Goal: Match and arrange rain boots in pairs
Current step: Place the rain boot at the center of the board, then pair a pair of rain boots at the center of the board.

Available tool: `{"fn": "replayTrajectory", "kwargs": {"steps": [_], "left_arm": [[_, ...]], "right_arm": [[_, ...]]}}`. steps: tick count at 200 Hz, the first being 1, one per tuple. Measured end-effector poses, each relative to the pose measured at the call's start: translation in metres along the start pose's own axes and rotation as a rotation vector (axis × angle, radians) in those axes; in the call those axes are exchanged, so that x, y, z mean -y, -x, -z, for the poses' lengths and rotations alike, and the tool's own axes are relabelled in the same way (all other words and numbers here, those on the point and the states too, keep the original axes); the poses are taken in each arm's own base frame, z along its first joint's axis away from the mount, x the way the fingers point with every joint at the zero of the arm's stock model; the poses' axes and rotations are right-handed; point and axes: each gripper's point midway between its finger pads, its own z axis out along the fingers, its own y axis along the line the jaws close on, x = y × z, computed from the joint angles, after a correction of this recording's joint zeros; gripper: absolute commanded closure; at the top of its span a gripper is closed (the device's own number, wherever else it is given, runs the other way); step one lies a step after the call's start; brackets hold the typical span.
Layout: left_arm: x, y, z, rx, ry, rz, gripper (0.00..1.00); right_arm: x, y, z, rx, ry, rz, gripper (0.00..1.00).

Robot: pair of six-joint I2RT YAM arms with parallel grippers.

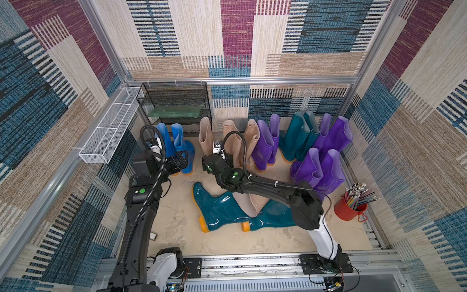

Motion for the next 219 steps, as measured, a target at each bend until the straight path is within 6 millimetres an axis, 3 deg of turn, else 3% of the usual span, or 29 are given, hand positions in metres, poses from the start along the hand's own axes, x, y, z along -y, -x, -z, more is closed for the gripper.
{"fn": "replayTrajectory", "kwargs": {"steps": [20,44,60,77,95,125,151,185,203,219], "left_arm": [[0.022,0.010,-0.004,-0.003,-0.050,-0.024,0.11],[0.046,0.019,-0.019,-0.038,-0.088,-0.043,0.12],[0.052,0.021,-0.035,-0.072,-0.092,-0.045,0.13],[0.048,0.019,-0.050,-0.104,-0.076,-0.042,0.14],[0.042,0.012,-0.056,-0.130,-0.053,-0.042,0.14],[0.032,-0.013,-0.050,-0.165,-0.051,-0.029,0.14],[0.031,-0.015,-0.042,-0.152,-0.053,-0.031,0.14],[0.034,-0.009,-0.038,-0.123,-0.064,-0.039,0.14],[0.033,-0.009,-0.038,-0.121,-0.061,-0.038,0.14],[0.032,-0.007,-0.036,-0.114,-0.059,-0.038,0.14]], "right_arm": [[0.004,0.050,0.033,0.052,0.033,-0.002,0.05],[0.026,0.100,0.038,0.064,0.020,0.030,0.05],[0.040,0.117,0.038,0.042,0.005,0.071,0.05],[0.046,0.113,0.035,-0.012,0.030,0.118,0.05],[0.057,0.092,0.027,-0.096,0.031,0.181,0.05],[0.077,0.063,0.012,-0.192,-0.012,0.225,0.03],[0.088,0.050,0.006,-0.223,-0.050,0.238,0.00],[0.105,0.031,-0.022,-0.293,-0.037,0.200,0.24],[0.096,0.028,-0.032,-0.306,0.007,0.189,0.60],[0.076,0.033,-0.038,-0.294,0.068,0.177,0.76]]}}
